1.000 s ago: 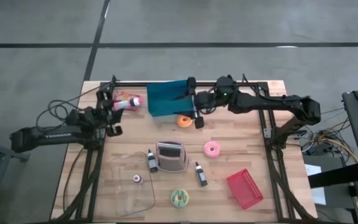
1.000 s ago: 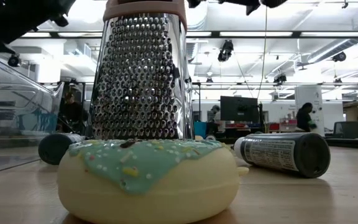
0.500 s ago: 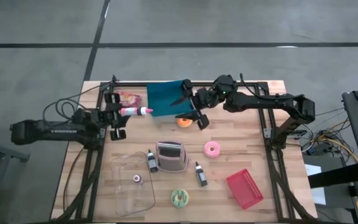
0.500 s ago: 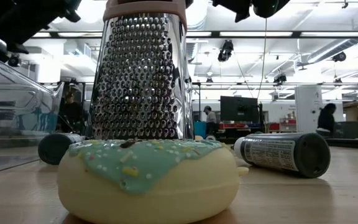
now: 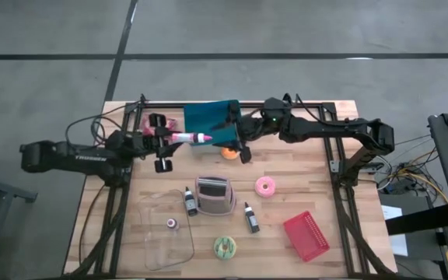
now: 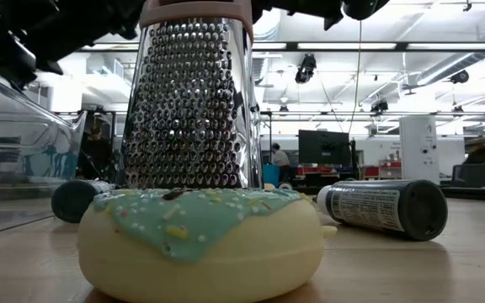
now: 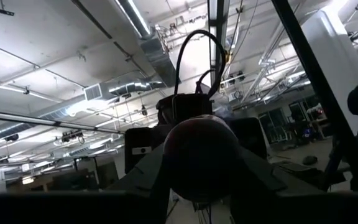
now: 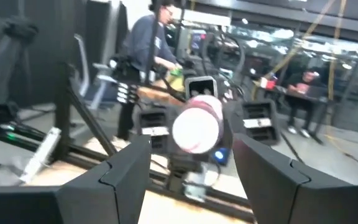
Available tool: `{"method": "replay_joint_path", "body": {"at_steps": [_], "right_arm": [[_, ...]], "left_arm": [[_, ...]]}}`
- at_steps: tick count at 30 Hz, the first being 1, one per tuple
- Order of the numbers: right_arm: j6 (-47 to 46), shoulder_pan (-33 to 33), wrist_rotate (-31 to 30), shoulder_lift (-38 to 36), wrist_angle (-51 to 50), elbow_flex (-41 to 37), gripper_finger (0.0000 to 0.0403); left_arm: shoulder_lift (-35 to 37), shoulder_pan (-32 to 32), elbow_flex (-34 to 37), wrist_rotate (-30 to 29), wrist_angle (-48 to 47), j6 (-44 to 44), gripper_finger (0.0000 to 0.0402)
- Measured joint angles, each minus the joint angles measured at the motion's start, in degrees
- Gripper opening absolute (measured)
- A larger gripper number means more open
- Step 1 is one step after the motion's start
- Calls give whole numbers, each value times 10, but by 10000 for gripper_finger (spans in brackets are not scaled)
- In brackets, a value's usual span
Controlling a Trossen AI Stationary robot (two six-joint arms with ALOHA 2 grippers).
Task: Pick & Place Food Item
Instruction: Put the pink food coloring bottle into the transparent bin
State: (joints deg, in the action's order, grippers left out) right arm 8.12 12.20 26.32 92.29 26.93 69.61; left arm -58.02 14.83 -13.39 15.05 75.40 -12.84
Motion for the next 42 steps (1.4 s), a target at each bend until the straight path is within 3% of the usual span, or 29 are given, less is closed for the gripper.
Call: {"method": "replay_joint_path", "body": {"at_steps": [9, 18, 25, 30, 36, 42], "right_arm": [[36, -2, -43, -25, -133, 1, 221], [52, -4, -55, -64, -239, 0, 221], [65, -9, -95, -126, -308, -16, 221], [64, -18, -101, -188, -296, -88, 221], [36, -31, -98, -287, -168, -246, 221], [2, -35, -113, -396, -131, -363, 221]], "left_arm": [[69, -3, 24, -46, -48, 0, 128], [206, -62, 34, -143, -264, 4, 128], [310, -146, 7, -263, -461, -4, 128], [337, -234, -11, -351, -560, 2, 128], [344, -352, -14, -469, -589, -19, 128], [346, -459, -17, -582, -623, -17, 127]]}}
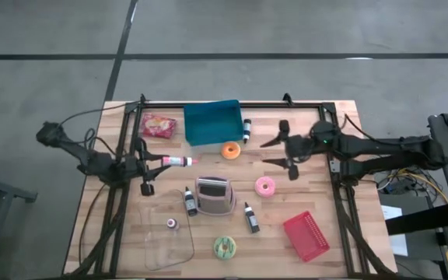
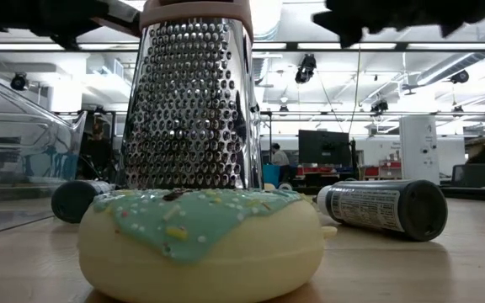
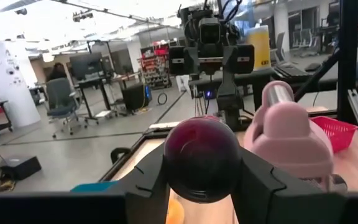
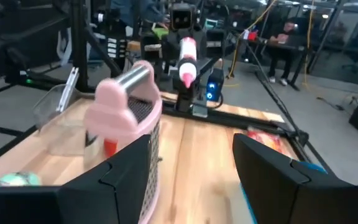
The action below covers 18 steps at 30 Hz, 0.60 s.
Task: Pick & Place Food Item
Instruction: Put the pink food coloring bottle into the transparent bin
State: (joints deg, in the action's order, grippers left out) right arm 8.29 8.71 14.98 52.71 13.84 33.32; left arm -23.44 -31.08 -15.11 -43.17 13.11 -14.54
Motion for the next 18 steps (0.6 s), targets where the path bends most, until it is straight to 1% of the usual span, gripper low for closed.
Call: {"method": "replay_joint_path", "body": {"at_steps": [4, 8, 13, 15, 18], "right_arm": [[-17, -10, -37, -65, 2, -53, 221], [-36, -25, -64, -108, 1, -96, 221], [-51, -45, -101, -135, 3, -131, 221], [-54, -51, -109, -141, 2, -138, 221], [-60, -57, -117, -144, 2, -142, 221]], "left_arm": [[0, -65, -16, -67, -52, 29, 127], [0, -123, -43, -130, -155, 111, 127], [-7, -187, -81, -197, -271, 214, 127], [-15, -207, -97, -211, -310, 254, 127], [-36, -226, -116, -212, -348, 303, 127]]}}
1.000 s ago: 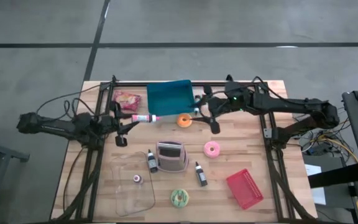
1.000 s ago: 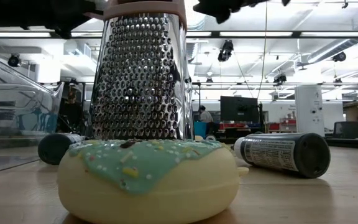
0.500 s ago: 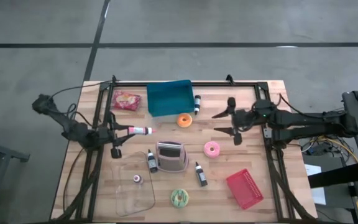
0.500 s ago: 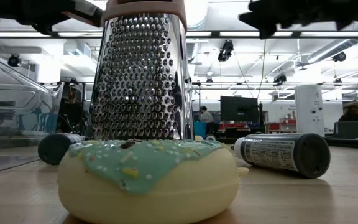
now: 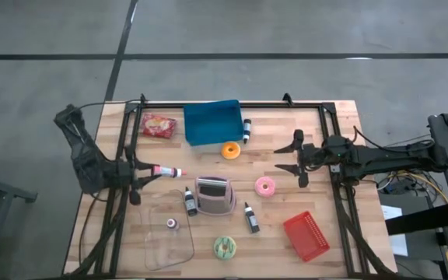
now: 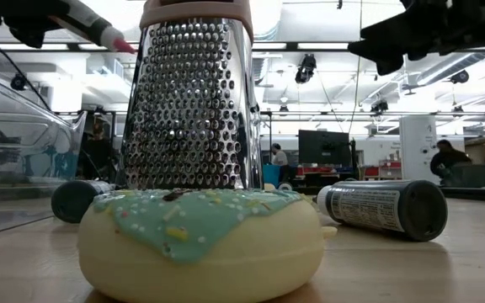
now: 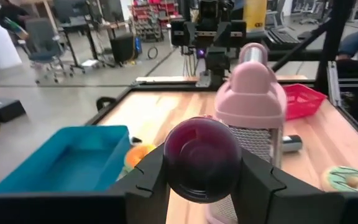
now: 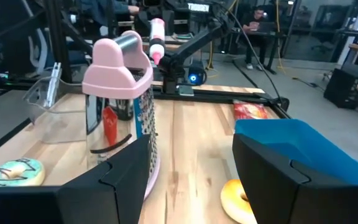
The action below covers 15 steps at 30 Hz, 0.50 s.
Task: Pick & Place Food Item
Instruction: Put the pink food coloring bottle into the transparent bin
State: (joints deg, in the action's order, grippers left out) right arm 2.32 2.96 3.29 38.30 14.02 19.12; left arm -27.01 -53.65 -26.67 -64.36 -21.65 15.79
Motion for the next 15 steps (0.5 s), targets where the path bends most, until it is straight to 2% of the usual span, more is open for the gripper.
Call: {"method": "replay_joint_path", "body": {"at_steps": [3, 6, 8, 11, 15], "right_arm": [[0, -6, 0, 0, 0, 0, 221], [4, -16, -1, 0, 1, 1, 221], [8, -24, -1, 0, 2, 1, 221], [11, -34, 0, 0, 12, 1, 221], [13, -44, 2, 0, 30, 1, 221]], "left_arm": [[-26, -12, -21, 11, -48, 48, 127], [-52, -18, -38, 54, -99, 95, 127], [-69, -23, -41, 82, -102, 96, 127], [-85, -29, -37, 107, -62, 55, 127], [-87, -28, -3, 196, 61, -44, 127]]}}
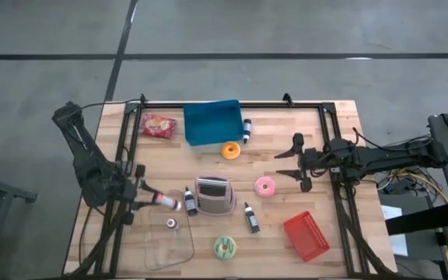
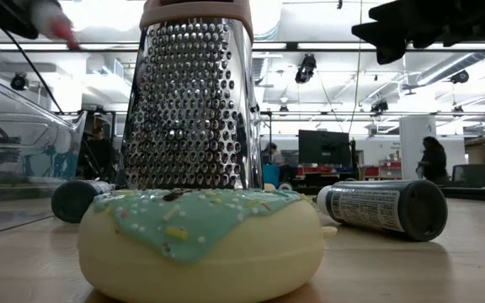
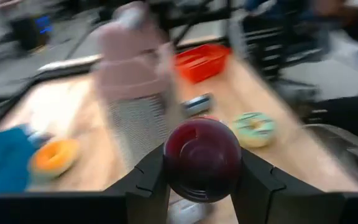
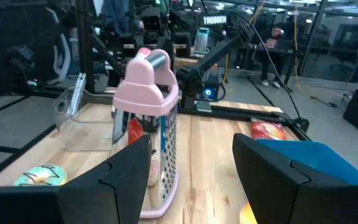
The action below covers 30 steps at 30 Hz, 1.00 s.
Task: Pick & Place Food Item
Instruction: Put the pink food coloring bottle into the transparent bin
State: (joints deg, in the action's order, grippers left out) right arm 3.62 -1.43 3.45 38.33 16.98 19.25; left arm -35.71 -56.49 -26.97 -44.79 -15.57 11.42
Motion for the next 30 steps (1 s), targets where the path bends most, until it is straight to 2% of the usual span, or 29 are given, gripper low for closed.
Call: {"method": "replay_joint_path", "body": {"at_steps": [5, 8, 15, 20, 23, 27, 30], "right_arm": [[-5, -5, 0, 0, 0, 0, 221], [-6, -5, 0, 0, 0, 0, 221], [-13, -5, 0, 0, 1, 0, 221], [-15, -5, 0, 0, 1, 0, 221], [-18, -5, 0, 0, 1, -1, 221], [-18, -11, -1, 1, 11, -1, 221], [-17, -18, 0, 3, 27, -2, 221]], "left_arm": [[27, -5, 33, 75, 33, 0, 126], [52, -11, 56, 98, 69, 3, 126], [119, -18, 177, 106, 240, -19, 126], [140, -18, 265, 112, 372, -22, 126], [134, -18, 265, 114, 387, -33, 126], [129, -19, 266, 126, 451, -93, 126], [128, -19, 266, 133, 465, -122, 126]]}}
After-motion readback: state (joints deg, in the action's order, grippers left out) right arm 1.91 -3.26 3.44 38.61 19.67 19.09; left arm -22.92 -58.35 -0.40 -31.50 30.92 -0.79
